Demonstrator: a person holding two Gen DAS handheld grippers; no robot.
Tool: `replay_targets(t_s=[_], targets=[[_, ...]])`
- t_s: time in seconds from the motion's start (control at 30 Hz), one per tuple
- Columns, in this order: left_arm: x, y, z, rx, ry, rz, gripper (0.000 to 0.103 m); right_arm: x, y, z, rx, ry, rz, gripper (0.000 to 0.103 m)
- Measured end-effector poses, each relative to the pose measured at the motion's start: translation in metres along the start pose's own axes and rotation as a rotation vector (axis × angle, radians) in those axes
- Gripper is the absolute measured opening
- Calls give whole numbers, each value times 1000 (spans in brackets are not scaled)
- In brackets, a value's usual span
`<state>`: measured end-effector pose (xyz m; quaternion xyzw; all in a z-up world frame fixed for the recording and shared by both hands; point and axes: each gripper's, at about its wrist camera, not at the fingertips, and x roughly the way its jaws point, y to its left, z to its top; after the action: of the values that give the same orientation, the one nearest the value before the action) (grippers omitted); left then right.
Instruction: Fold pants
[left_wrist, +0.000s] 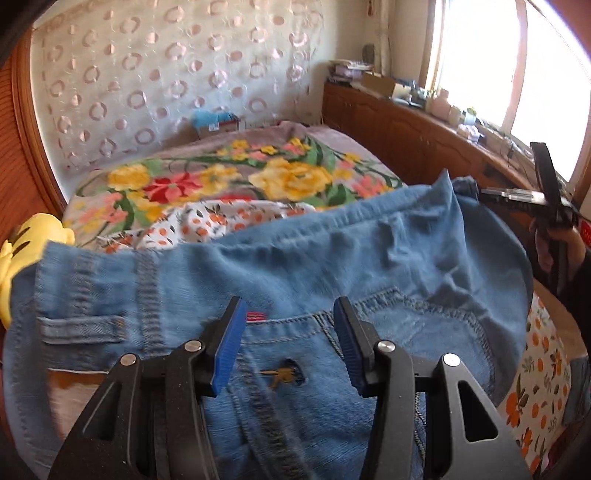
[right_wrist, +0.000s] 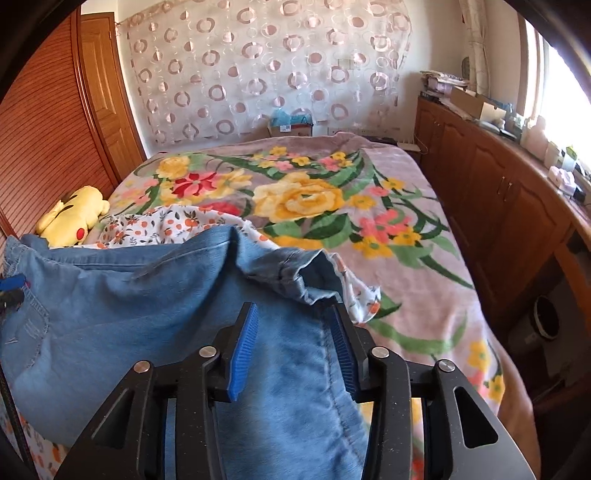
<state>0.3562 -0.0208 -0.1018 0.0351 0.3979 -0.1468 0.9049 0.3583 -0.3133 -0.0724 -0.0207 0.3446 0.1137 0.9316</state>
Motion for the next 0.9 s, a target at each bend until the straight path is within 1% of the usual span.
replay_targets(t_s=[0.13,0.23,0.3,0.33,0.37,0.4,0.43,0.5,0.53,0.6,0.63,0.7,0.8,0.87,0.9], targets=[[8,-2,-6,8,14,14,54,8,4,5,-32,-16,-11,44],[13,0,-8,5,24,8,58,18,7,8,-41,8,17,44],[17,0,-11,9,30,12,59,27,7,10,-49,34,5,44],[18,-1,-13,12,31,16,59,31,7,11,-50,47,-13,40],[19,-2,-14,17,29,19,59,34,5,13,-48,47,-11,28],[19,-2,-14,21,27,21,60,35,3,15,-48,46,-5,24],[19,-3,-16,21,24,22,60,34,2,18,-45,41,-7,18],[21,-2,-17,19,23,20,60,29,-3,22,-24,9,2,16],[21,-2,-17,18,20,19,60,25,-7,23,-9,-15,-22,15],[21,-1,-18,15,20,16,60,18,-21,28,55,-51,-61,14],[20,-1,-18,15,21,12,60,17,-31,32,101,-51,-48,14],[19,0,-18,16,24,5,60,23,-37,33,145,-15,-30,15],[18,1,-18,14,28,7,60,33,-25,32,108,28,-84,16],[18,0,-18,18,29,10,60,35,-19,30,96,55,-84,22],[18,-1,-18,22,30,14,60,32,-18,33,98,49,-82,24]])
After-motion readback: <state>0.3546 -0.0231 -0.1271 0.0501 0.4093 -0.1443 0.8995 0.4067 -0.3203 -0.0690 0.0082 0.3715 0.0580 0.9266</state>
